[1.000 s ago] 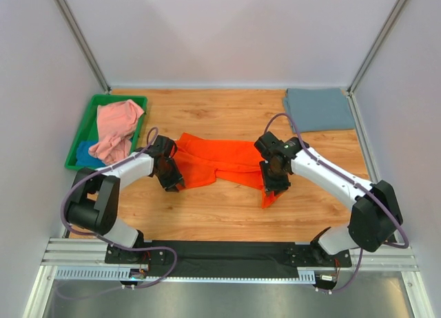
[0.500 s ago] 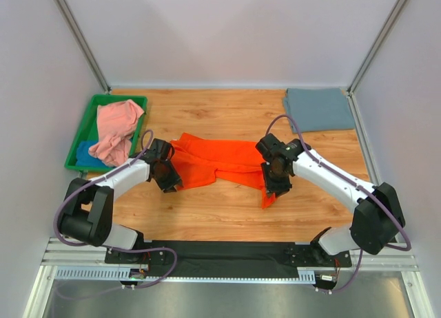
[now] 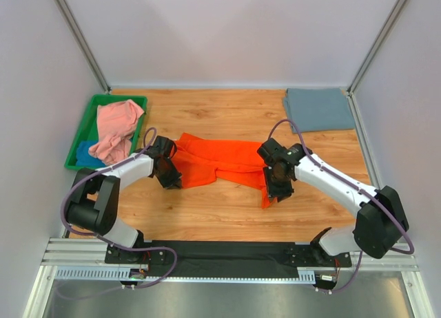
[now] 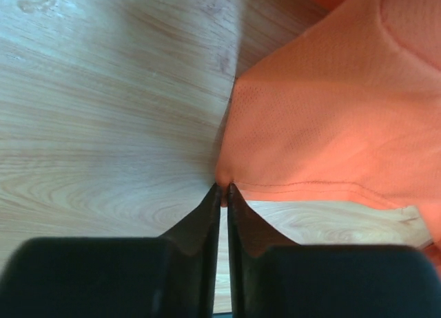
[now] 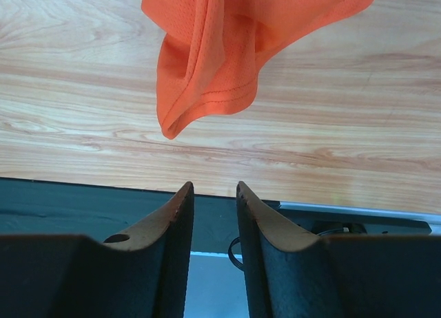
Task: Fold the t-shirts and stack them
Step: Flatten the tshirt out, then fold the tshirt
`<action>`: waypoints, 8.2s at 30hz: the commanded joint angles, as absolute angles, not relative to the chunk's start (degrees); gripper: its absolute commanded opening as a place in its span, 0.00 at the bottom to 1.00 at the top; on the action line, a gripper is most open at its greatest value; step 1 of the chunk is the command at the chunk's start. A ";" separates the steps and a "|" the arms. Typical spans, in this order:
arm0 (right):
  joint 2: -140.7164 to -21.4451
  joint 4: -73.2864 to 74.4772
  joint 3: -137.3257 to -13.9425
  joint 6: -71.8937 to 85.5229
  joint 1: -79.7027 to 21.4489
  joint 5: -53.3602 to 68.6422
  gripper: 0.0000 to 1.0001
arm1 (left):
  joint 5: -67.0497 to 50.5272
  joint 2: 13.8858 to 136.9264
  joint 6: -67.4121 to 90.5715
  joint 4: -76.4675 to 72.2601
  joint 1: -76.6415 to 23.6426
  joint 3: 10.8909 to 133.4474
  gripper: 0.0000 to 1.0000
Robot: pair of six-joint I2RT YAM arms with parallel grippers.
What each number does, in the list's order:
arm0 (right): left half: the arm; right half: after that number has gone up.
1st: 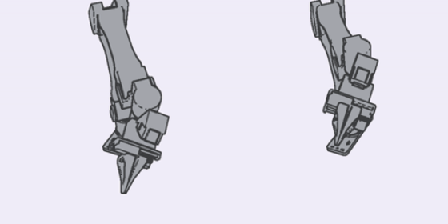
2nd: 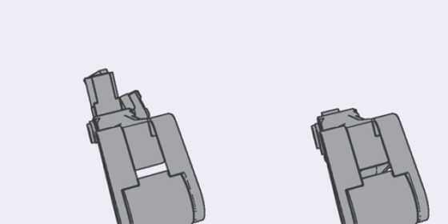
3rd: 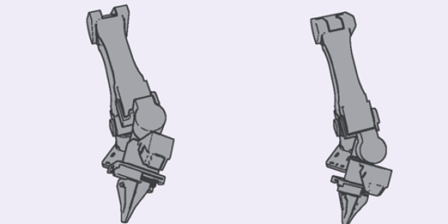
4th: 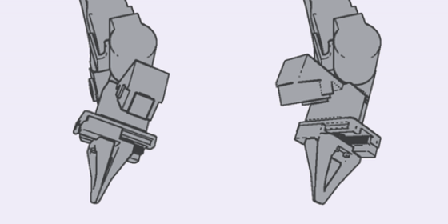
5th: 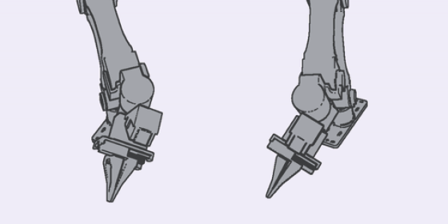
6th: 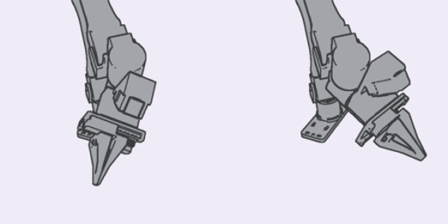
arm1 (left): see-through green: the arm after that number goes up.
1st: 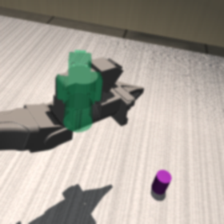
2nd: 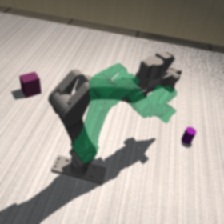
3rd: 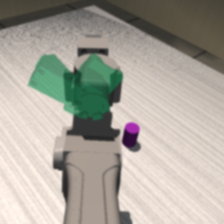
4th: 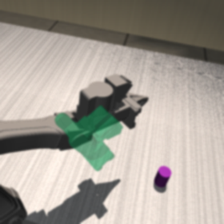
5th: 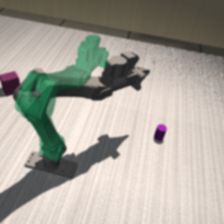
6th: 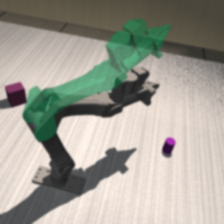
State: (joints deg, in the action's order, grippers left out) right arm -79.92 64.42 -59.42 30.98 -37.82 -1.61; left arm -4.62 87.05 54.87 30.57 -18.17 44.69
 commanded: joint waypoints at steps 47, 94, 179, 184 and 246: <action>-82.45 63.78 -55.86 43.94 -48.60 -23.71 0.00 | 1.14 83.06 50.45 56.24 -18.02 67.40 0.00; -56.86 95.10 -78.21 27.69 -47.82 -3.03 0.00 | 7.30 66.70 48.16 76.91 -8.35 94.22 0.00; -85.79 39.10 -128.33 -23.29 -21.97 -25.14 0.00 | -7.22 91.59 55.65 53.23 0.97 139.40 0.00; -81.05 48.22 -115.96 -19.35 -23.38 -25.84 0.00 | -1.32 84.65 48.79 55.37 0.97 129.39 0.00; -93.77 60.91 -67.06 19.95 -21.09 -8.97 0.00 | 10.81 90.76 46.76 64.16 -6.42 72.51 0.00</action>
State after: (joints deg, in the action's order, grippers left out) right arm -91.98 61.93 -65.87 20.99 -21.47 -8.84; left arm 11.16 86.02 49.06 63.20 -6.35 70.98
